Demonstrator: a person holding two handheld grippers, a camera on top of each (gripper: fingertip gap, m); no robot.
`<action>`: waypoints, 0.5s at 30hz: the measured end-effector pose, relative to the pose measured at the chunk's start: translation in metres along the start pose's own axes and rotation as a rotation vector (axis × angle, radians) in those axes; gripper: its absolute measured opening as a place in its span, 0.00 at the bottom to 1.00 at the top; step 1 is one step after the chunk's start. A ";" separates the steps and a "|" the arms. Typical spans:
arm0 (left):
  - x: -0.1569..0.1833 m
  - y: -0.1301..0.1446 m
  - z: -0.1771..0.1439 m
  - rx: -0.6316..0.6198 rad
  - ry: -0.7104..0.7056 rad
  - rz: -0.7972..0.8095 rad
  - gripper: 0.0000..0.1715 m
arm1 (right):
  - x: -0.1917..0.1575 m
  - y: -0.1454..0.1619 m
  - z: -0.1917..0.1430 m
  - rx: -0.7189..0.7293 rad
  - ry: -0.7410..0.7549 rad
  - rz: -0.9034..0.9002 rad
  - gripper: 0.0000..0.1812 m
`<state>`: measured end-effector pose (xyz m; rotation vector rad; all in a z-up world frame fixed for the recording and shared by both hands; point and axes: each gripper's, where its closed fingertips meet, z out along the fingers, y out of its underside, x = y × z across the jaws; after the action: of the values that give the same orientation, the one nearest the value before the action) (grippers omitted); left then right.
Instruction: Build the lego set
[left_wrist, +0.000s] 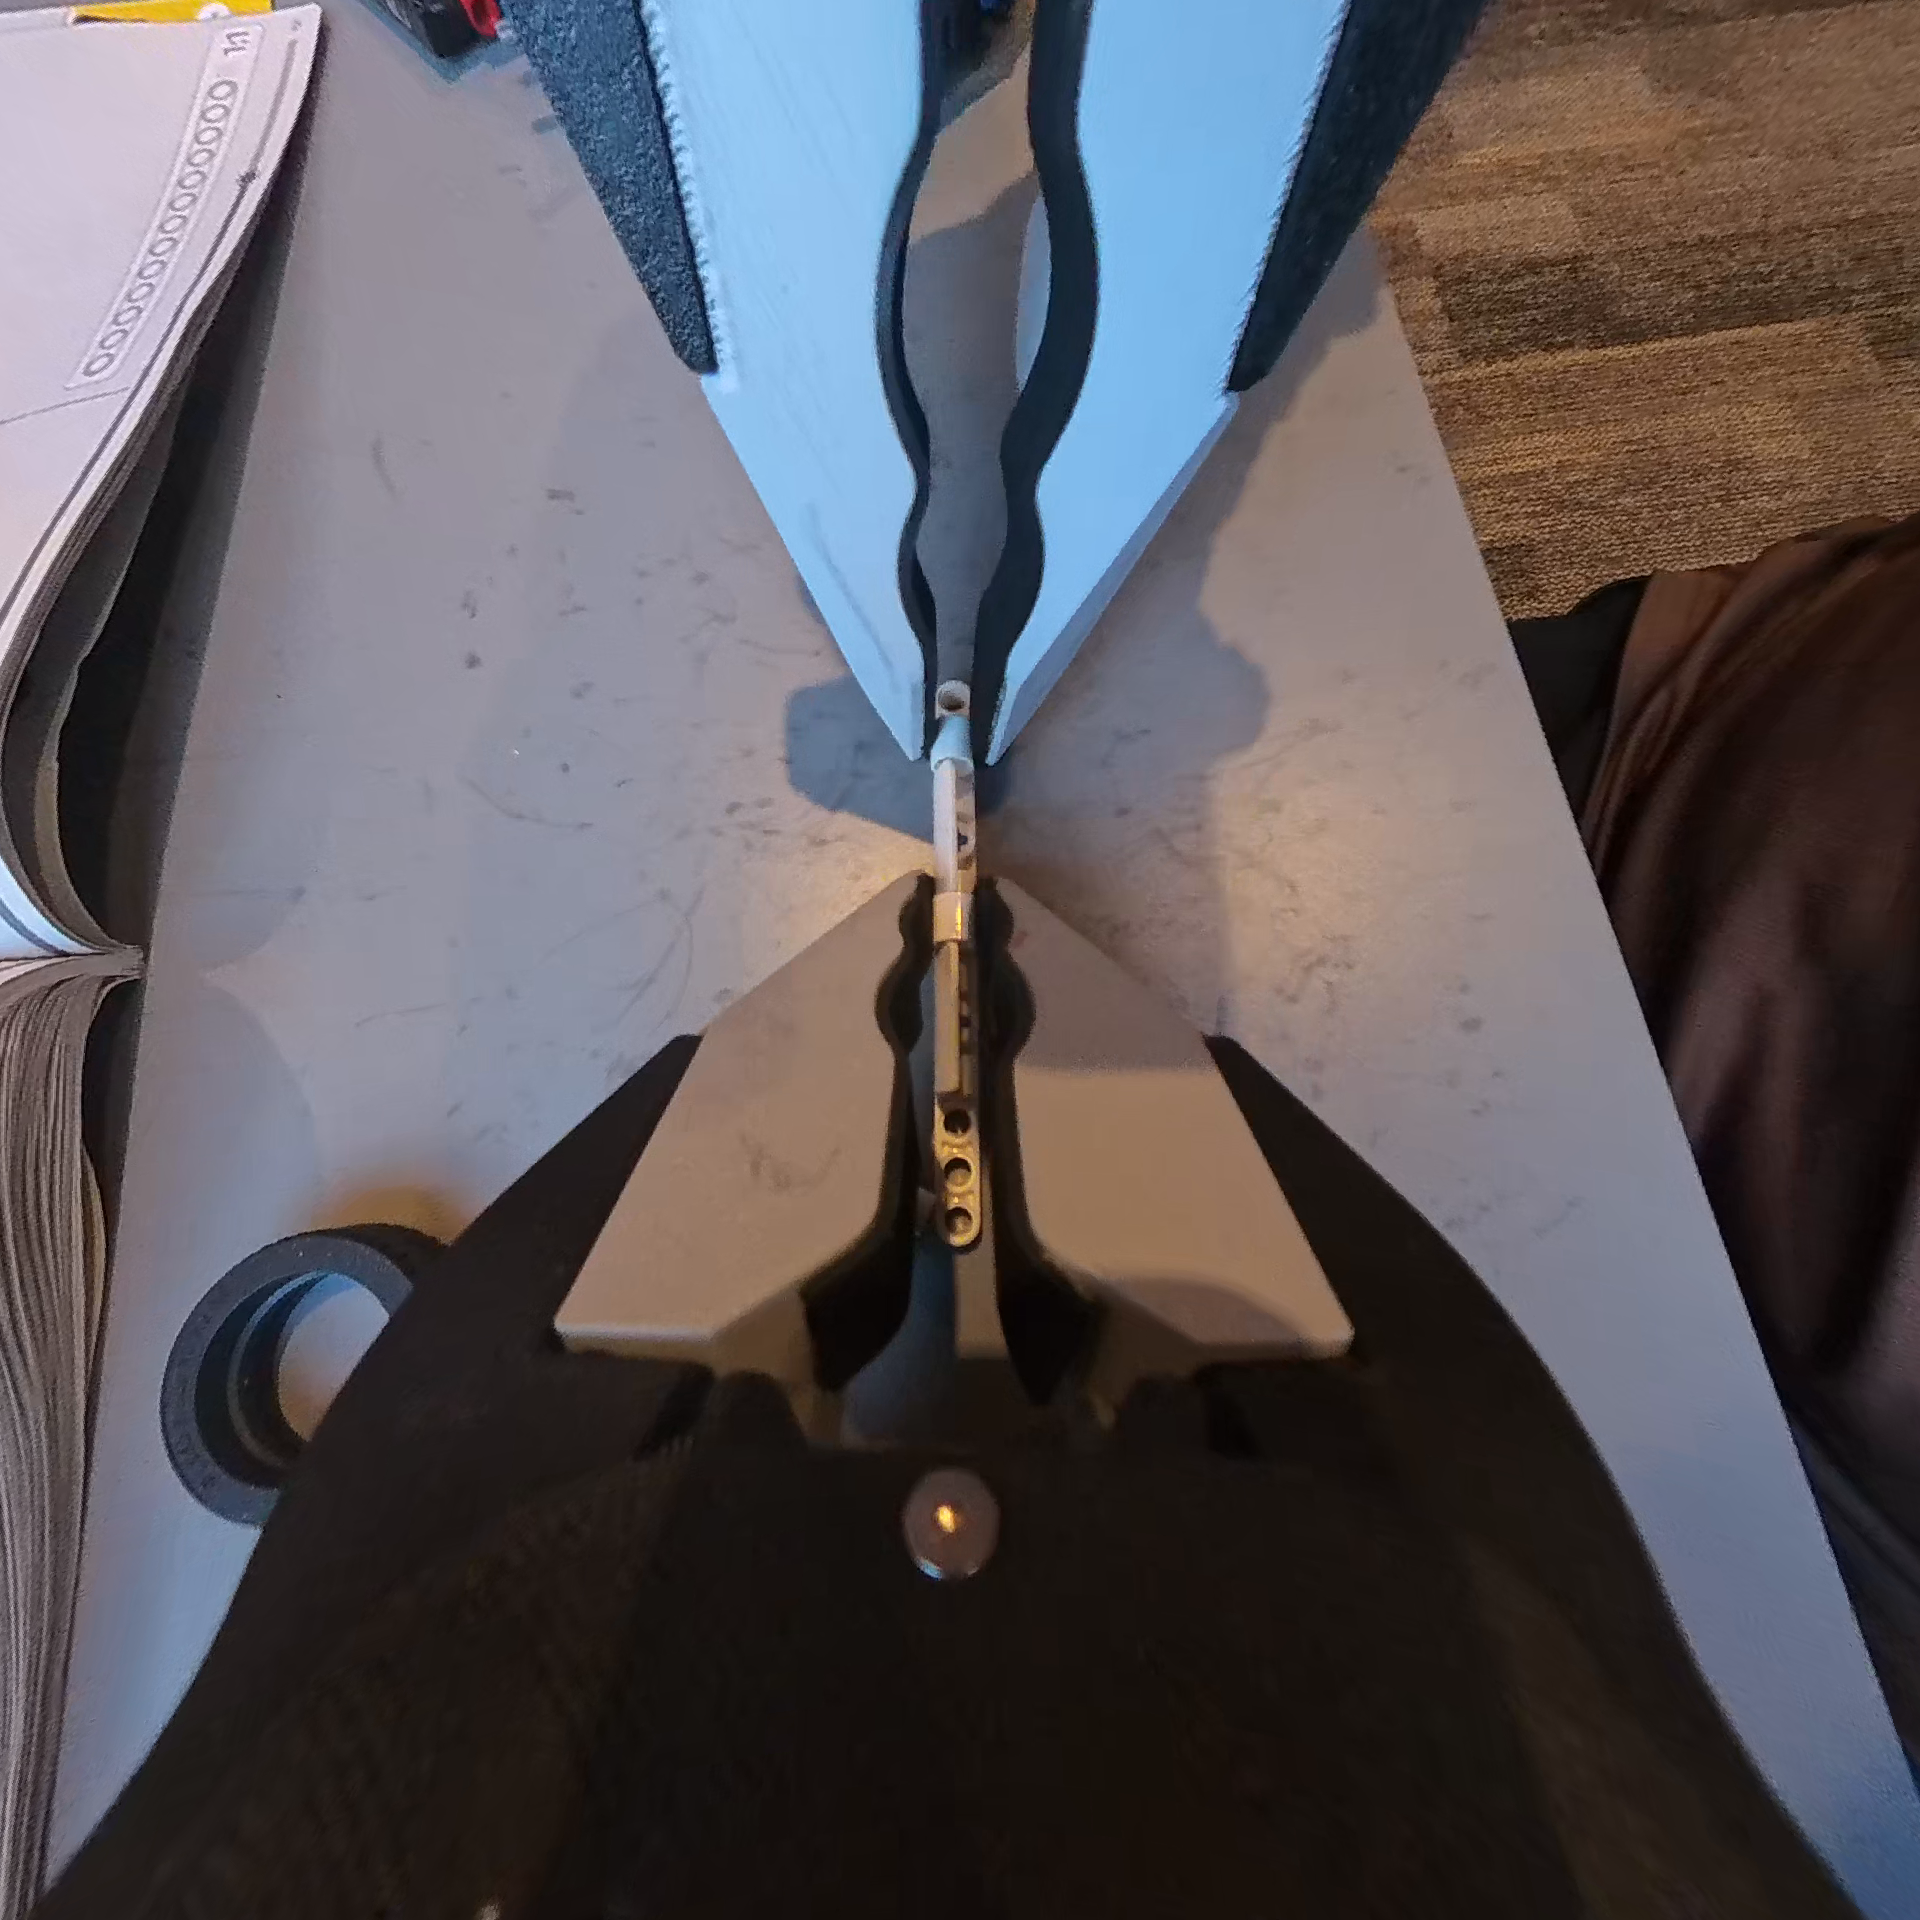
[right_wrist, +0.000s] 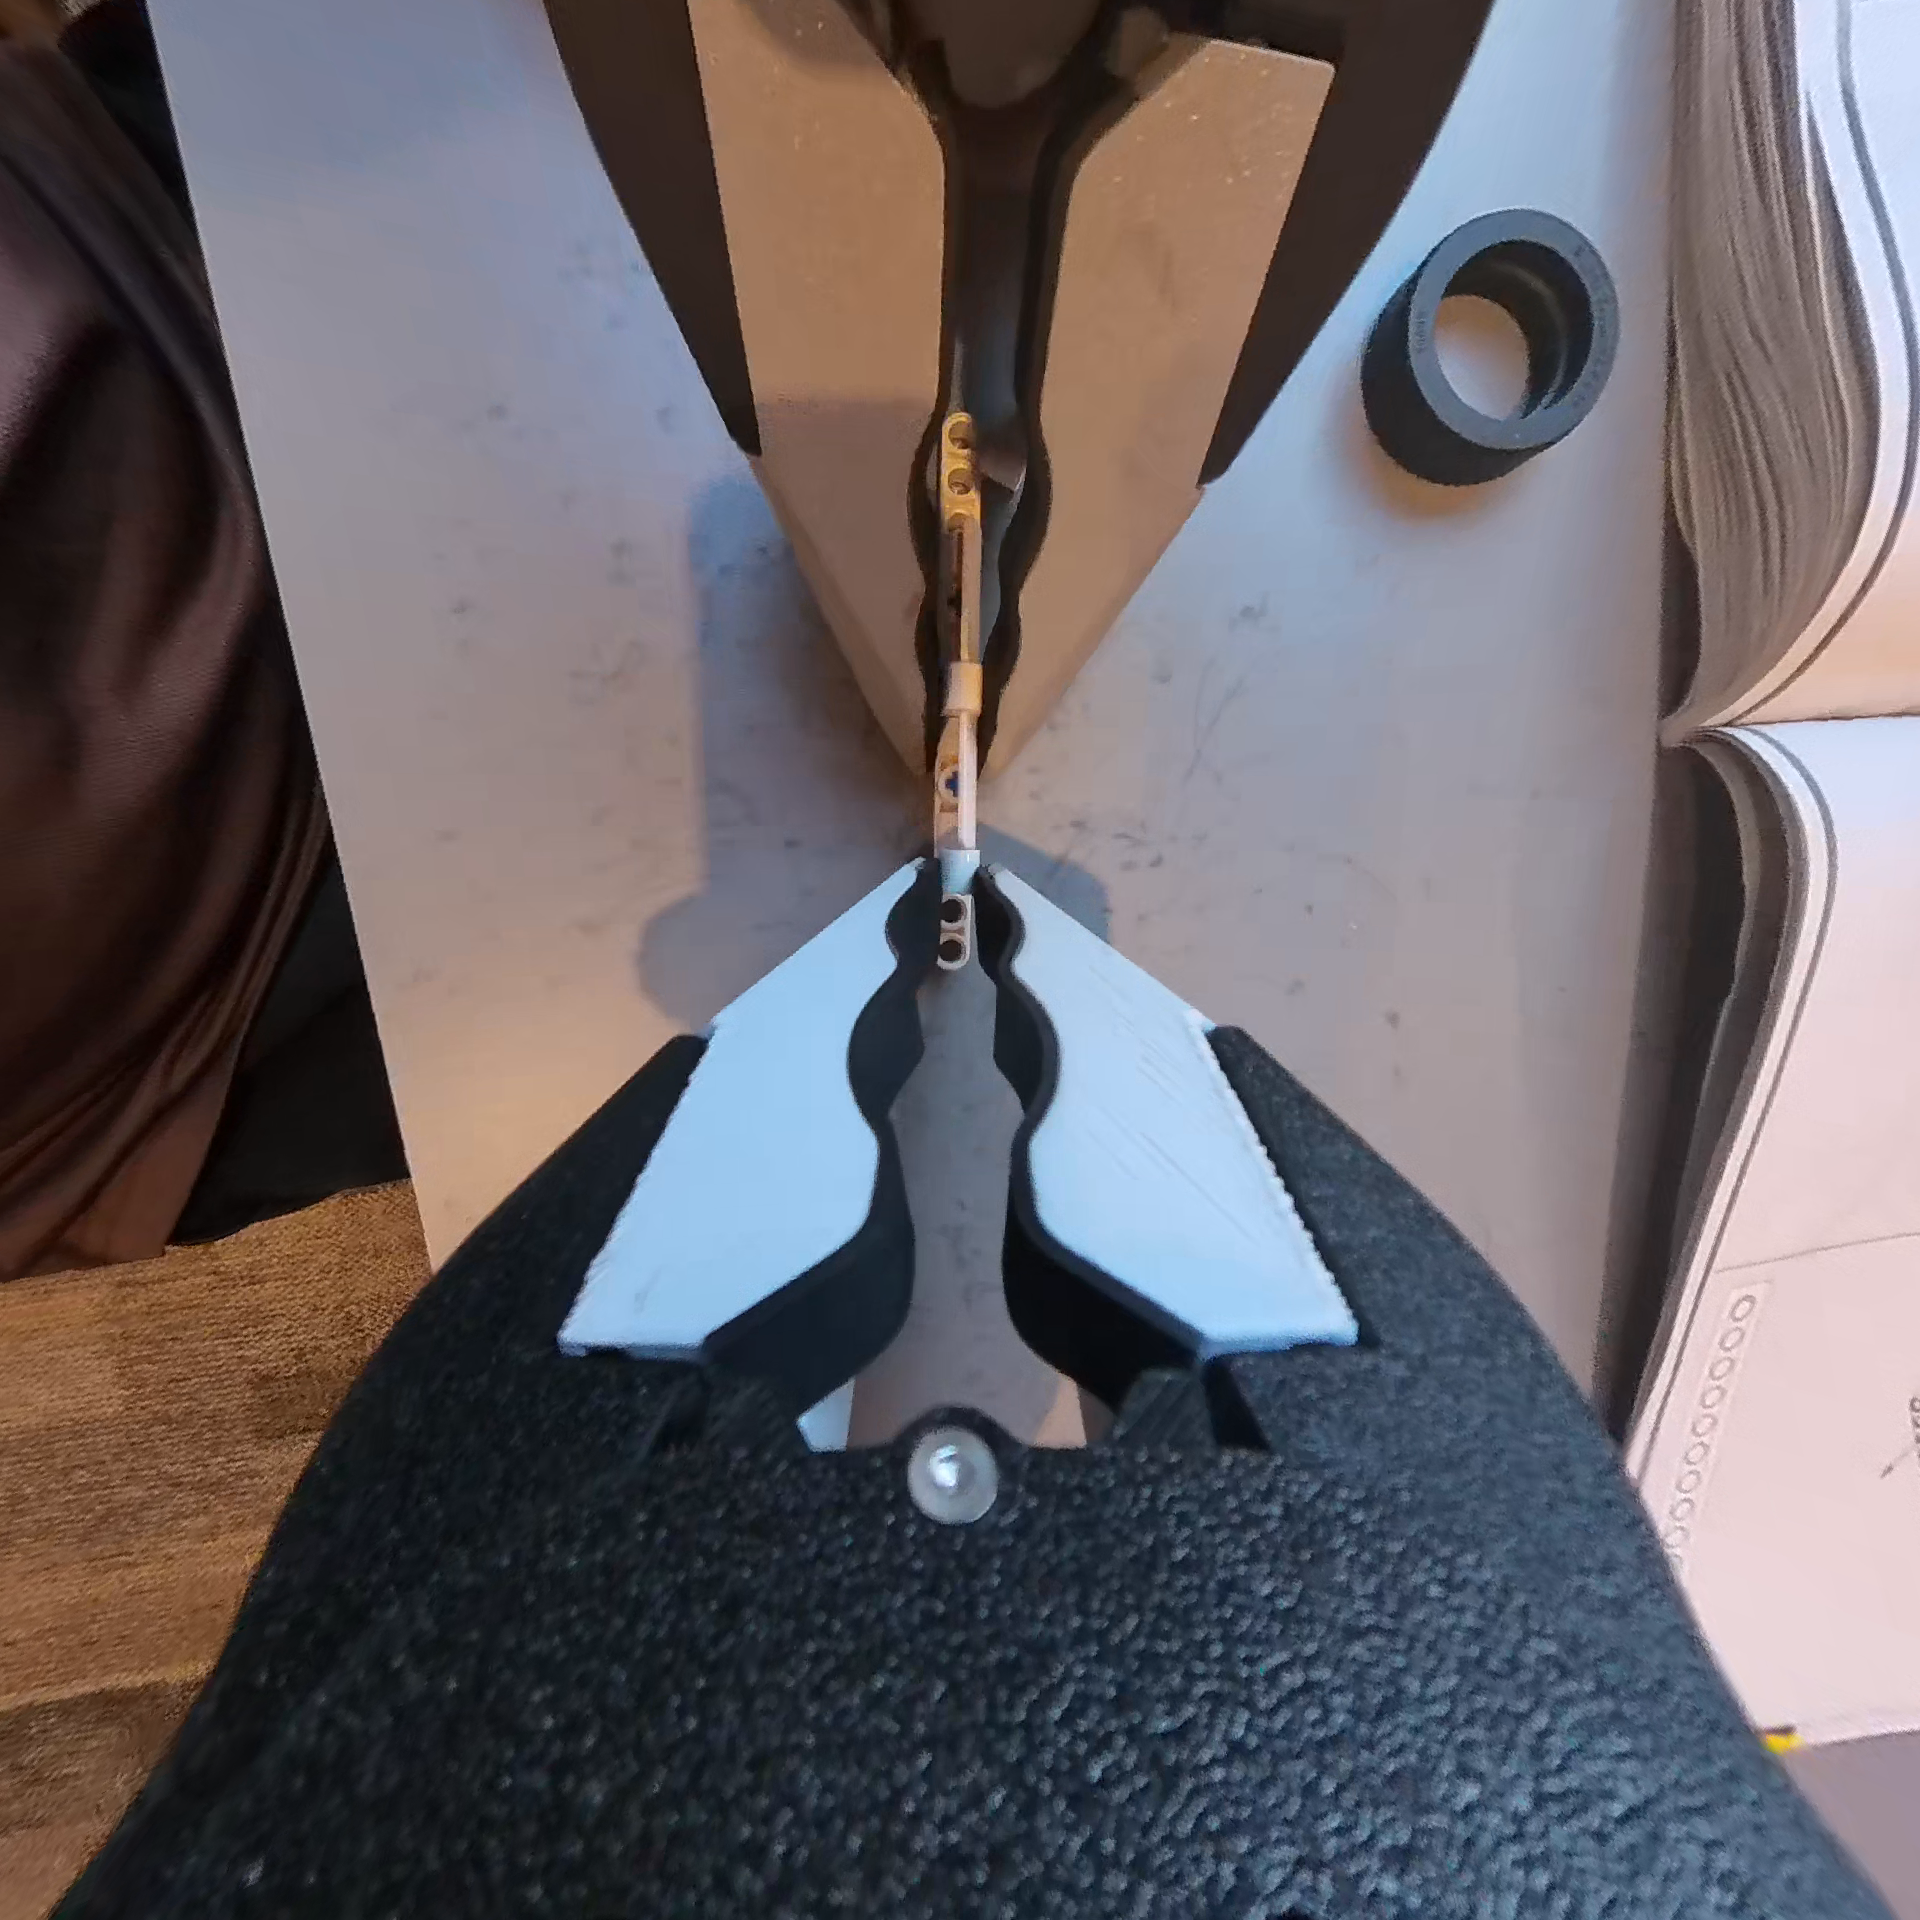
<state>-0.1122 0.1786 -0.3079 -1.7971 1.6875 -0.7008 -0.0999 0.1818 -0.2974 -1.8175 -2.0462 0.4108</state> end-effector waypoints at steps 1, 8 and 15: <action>0.000 0.000 0.000 0.001 0.000 -0.001 0.03 | 0.000 0.000 0.000 -0.007 0.002 -0.003 0.03; 0.000 0.000 0.000 0.005 -0.004 0.004 0.03 | 0.000 0.011 0.002 -0.076 -0.059 0.043 0.03; 0.001 -0.001 0.000 0.008 -0.015 0.011 0.03 | 0.007 0.008 -0.009 -0.041 -0.016 0.088 0.03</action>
<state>-0.1114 0.1782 -0.3077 -1.7823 1.6813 -0.6865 -0.0889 0.1898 -0.2922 -1.9396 -2.0048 0.4110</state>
